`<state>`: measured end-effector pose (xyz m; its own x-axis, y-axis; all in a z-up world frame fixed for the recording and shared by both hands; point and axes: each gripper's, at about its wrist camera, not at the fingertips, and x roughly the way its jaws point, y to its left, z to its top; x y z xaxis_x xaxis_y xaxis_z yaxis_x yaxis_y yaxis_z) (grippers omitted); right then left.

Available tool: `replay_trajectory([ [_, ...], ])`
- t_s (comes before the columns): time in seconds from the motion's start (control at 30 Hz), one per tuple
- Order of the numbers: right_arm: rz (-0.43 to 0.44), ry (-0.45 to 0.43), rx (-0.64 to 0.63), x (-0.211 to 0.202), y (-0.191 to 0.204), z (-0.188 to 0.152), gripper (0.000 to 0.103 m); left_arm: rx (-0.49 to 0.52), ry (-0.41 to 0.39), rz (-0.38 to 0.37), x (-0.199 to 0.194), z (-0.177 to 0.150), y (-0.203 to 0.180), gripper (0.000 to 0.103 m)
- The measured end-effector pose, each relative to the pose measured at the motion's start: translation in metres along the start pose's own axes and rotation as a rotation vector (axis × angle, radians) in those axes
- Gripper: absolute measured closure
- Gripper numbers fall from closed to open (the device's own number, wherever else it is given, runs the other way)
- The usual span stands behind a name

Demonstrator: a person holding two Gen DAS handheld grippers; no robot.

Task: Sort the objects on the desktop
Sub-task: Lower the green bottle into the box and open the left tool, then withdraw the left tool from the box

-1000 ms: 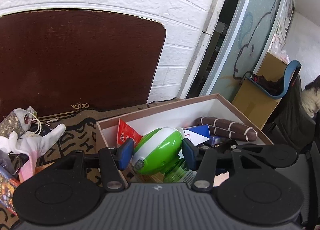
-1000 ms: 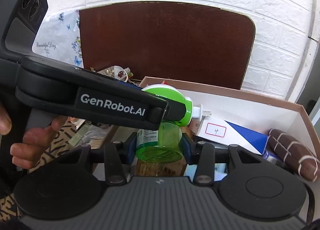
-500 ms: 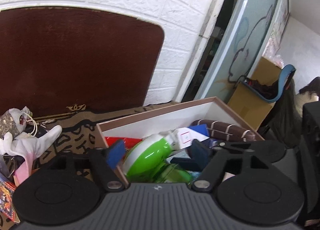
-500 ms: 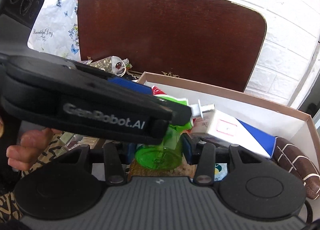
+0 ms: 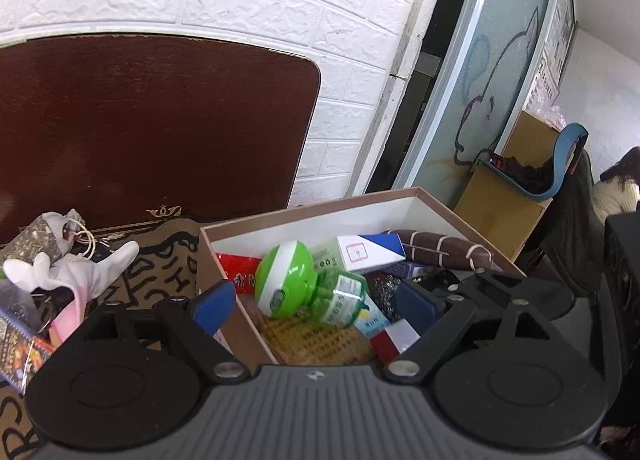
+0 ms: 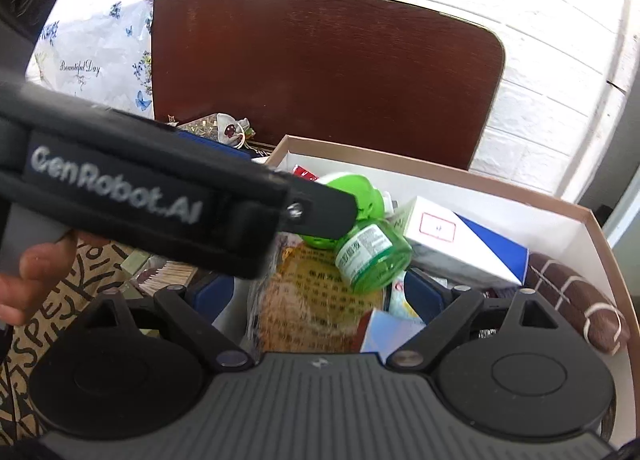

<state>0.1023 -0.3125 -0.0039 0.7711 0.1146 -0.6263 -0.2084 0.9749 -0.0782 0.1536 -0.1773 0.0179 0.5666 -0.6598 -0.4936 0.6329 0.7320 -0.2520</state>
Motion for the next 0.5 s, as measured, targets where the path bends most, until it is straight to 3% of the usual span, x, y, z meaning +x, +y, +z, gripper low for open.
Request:
replay_trajectory([
  [0.5,-0.014,-0.09,0.051,-0.057,0.004,-0.019,0.013,0.01,-0.019,0.075,-0.055,-0.028,-0.043,0.012],
])
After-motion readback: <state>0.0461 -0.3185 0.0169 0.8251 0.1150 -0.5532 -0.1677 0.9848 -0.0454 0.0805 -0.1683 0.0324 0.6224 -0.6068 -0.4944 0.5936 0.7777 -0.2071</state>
